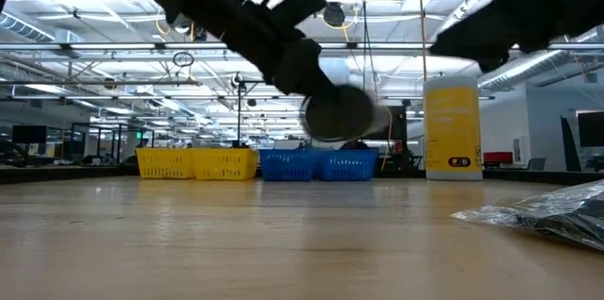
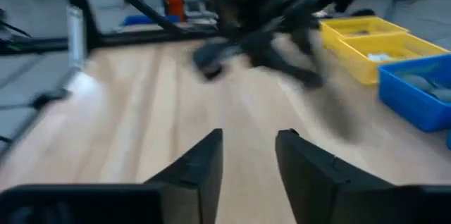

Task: Pick & Place Travel size toiletries
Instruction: Put the black hairbrush into the right blue bin

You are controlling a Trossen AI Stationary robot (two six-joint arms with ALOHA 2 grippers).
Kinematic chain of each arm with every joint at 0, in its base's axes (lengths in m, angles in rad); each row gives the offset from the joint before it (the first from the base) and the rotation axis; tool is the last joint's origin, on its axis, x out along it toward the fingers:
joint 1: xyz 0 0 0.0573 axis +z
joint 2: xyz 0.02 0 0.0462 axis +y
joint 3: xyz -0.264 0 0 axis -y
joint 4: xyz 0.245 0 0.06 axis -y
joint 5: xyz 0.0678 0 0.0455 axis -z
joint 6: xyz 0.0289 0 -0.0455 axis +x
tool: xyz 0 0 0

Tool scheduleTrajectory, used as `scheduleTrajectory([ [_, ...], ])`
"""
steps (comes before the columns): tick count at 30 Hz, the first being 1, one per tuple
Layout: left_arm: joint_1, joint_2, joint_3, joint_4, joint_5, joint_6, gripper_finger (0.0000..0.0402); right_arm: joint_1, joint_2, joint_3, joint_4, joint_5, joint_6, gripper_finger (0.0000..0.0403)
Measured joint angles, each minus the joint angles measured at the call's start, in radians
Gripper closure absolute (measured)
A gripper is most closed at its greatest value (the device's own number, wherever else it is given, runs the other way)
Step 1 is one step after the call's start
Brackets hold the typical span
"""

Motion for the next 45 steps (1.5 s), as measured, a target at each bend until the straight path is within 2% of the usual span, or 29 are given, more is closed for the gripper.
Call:
scheduleTrajectory([
  [3,0.029,-0.040,0.009,0.000,-0.189,0.070,0.0333,0.029,-0.045,0.001,-0.025,0.005,0.000,0.0264],
  [5,0.079,-0.050,0.052,-0.045,-0.236,0.091,0.0338,0.039,-0.055,0.000,-0.026,0.005,-0.001,0.0261],
  [7,0.138,-0.050,0.126,-0.141,-0.236,0.081,0.0348,0.040,-0.054,0.000,-0.028,0.004,-0.001,0.0260],
  [13,0.286,-0.026,0.304,-0.429,-0.033,-0.027,0.0384,0.038,-0.027,0.000,-0.042,0.025,0.003,0.0265],
  [17,0.316,-0.036,0.322,-0.527,0.113,-0.051,0.0400,0.039,-0.014,-0.017,-0.034,0.026,0.016,0.0270],
  [20,0.302,-0.035,0.316,-0.574,0.176,-0.058,0.0395,0.039,-0.015,-0.041,-0.035,0.026,0.034,0.0272],
  [25,0.228,-0.035,0.236,-0.565,0.129,-0.079,0.0382,0.039,-0.015,-0.084,-0.005,0.027,0.082,0.0273],
  [29,0.181,-0.035,0.106,-0.409,0.133,-0.088,0.0380,0.039,-0.015,-0.129,0.116,0.028,0.076,0.0273],
  [31,0.177,-0.033,0.038,-0.305,0.179,-0.067,0.0377,0.039,-0.015,-0.150,0.176,0.027,0.063,0.0273],
  [34,0.182,-0.033,-0.037,-0.110,0.277,-0.040,0.0347,0.039,-0.015,-0.172,0.245,0.027,0.042,0.0273],
  [37,0.186,-0.005,-0.076,0.034,0.280,-0.028,0.0287,0.039,-0.015,-0.175,0.273,0.027,0.021,0.0273],
  [39,0.187,0.030,-0.078,0.073,0.239,0.004,0.0238,0.038,-0.015,-0.175,0.287,0.027,0.015,0.0273],
  [41,0.187,0.074,-0.072,0.110,0.155,0.009,0.0195,0.036,-0.015,-0.176,0.289,0.027,0.010,0.0273],
  [43,0.184,0.115,-0.052,0.107,0.081,0.011,0.0165,0.036,-0.015,-0.176,0.296,0.026,0.000,0.0273],
  [45,0.184,0.146,-0.019,0.075,0.043,-0.003,0.0152,0.036,-0.016,-0.176,0.296,0.026,-0.001,0.0273],
])
